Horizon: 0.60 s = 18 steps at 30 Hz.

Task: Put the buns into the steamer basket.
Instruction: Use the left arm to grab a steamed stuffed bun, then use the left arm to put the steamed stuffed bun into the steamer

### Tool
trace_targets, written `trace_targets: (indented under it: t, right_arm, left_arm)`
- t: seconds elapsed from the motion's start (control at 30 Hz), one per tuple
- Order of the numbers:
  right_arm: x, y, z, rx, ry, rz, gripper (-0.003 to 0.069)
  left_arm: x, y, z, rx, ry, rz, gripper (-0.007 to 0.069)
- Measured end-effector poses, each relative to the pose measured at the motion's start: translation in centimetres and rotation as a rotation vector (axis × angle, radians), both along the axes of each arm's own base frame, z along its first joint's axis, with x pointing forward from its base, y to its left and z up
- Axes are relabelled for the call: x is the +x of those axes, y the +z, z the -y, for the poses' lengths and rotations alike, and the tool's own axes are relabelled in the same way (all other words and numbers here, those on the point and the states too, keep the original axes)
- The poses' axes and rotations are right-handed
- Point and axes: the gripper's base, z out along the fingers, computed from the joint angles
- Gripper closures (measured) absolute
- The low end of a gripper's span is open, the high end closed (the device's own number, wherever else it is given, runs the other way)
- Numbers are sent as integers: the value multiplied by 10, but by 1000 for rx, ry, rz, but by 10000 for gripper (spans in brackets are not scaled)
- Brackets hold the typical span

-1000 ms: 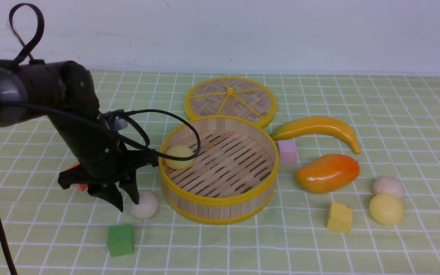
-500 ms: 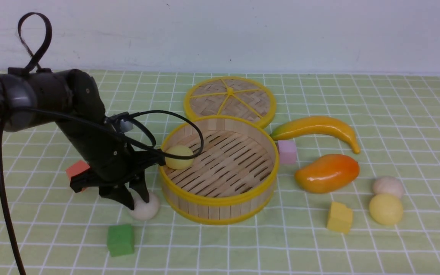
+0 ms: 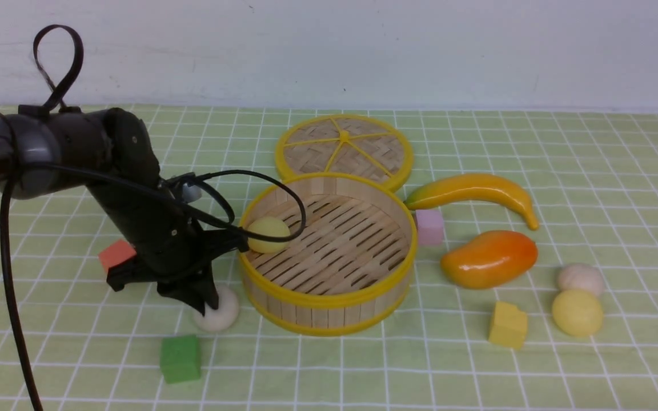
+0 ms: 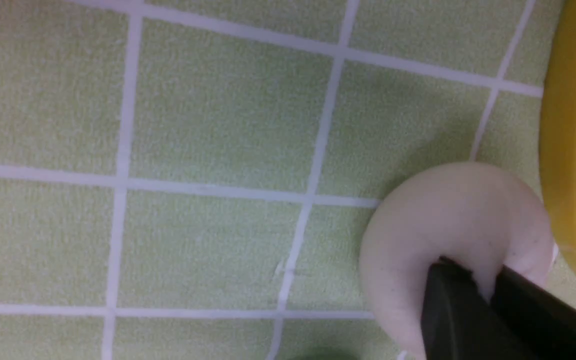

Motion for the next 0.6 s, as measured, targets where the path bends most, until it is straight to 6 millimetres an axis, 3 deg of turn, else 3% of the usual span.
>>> trace_targets:
  t: [0.13,0.3,0.5,0.6]
  right_arm:
    - [0,0,0,0,0,0,420]
    - [0,0,0,0,0,0,420]
    - [0,0,0,0,0,0,420]
    - [0,0,0,0,0,0,420]
  left_arm:
    - [-1,1,0,1,-12,-1,637]
    - [3,18,2,-6,-31,9,637]
    - [6,73,6,-47,-81,53,637]
    - [5,90,12,-111,-116,53,636]
